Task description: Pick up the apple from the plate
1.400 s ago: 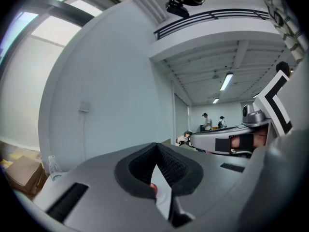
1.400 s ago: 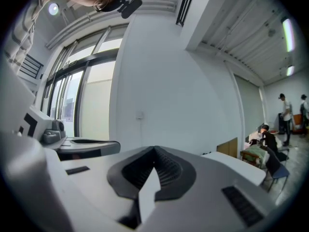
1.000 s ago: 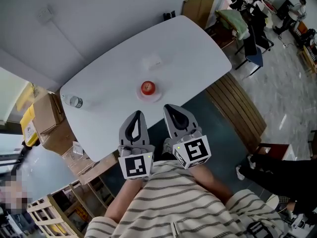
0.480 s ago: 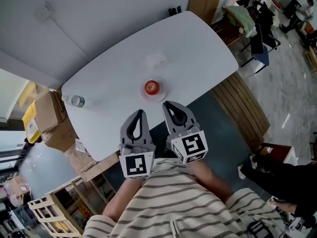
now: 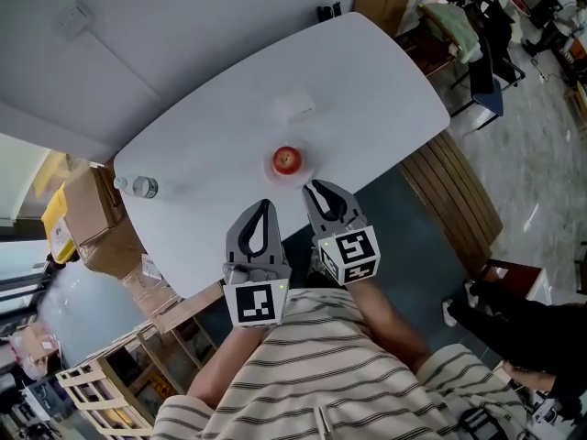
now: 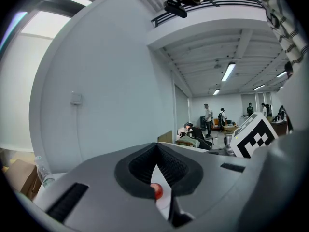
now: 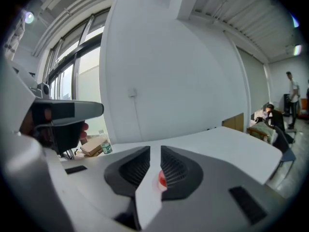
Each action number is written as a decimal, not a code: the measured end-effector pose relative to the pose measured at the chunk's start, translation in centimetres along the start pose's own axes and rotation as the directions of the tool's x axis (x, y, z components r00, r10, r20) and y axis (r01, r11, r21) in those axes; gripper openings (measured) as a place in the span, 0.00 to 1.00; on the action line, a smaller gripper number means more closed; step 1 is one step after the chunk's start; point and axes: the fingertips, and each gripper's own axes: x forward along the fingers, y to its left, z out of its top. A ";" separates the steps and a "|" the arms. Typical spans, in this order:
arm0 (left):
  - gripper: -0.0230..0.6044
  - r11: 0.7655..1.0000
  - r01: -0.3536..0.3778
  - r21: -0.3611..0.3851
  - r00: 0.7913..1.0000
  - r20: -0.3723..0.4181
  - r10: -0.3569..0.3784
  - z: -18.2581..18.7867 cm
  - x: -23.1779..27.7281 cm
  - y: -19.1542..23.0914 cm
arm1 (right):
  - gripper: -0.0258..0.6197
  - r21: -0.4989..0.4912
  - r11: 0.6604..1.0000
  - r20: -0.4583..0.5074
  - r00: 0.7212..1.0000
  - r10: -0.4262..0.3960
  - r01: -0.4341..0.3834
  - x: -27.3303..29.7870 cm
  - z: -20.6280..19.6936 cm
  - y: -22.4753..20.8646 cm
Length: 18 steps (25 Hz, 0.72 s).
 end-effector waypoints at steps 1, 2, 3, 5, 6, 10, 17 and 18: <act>0.04 1.000 0.000 0.001 1.000 -0.002 0.000 -0.1 0.1 0.0 | 0.14 0.000 1.000 -0.007 1.000 -0.002 0.002 0.3 -0.4 -0.2; 0.04 1.000 0.000 0.001 1.000 -0.006 0.000 -0.2 0.1 0.0 | 0.14 0.001 1.000 -0.013 1.000 -0.004 0.004 0.5 -0.7 -0.4; 0.04 1.000 -0.001 0.002 1.000 -0.011 0.001 -0.3 0.1 0.0 | 0.16 0.003 1.000 -0.018 1.000 -0.005 0.006 0.8 -1.1 -0.6; 0.04 1.000 -0.002 0.000 1.000 -0.018 0.002 -0.5 0.0 0.1 | 0.21 0.009 1.000 -0.027 1.000 -0.007 0.007 1.4 -1.9 -0.9; 0.04 1.000 -0.003 0.000 1.000 -0.019 0.003 -0.6 0.0 0.1 | 0.23 0.008 1.000 -0.032 0.999 -0.009 0.009 1.8 -2.3 -1.1; 0.04 1.000 -0.006 0.001 1.000 -0.022 0.006 -0.7 0.1 0.2 | 0.27 -0.007 1.000 -0.052 0.998 -0.017 0.017 3.4 -3.7 -1.8; 0.04 1.000 0.000 0.010 0.999 -0.045 0.000 -1.7 -0.3 -0.1 | 0.40 0.004 1.000 -0.087 0.996 -0.003 0.004 5.9 -6.4 -2.1; 0.04 1.000 0.000 0.011 0.999 -0.048 0.001 -1.7 -0.3 -0.1 | 0.40 0.001 1.000 -0.094 0.996 -0.007 0.007 6.3 -6.7 -2.3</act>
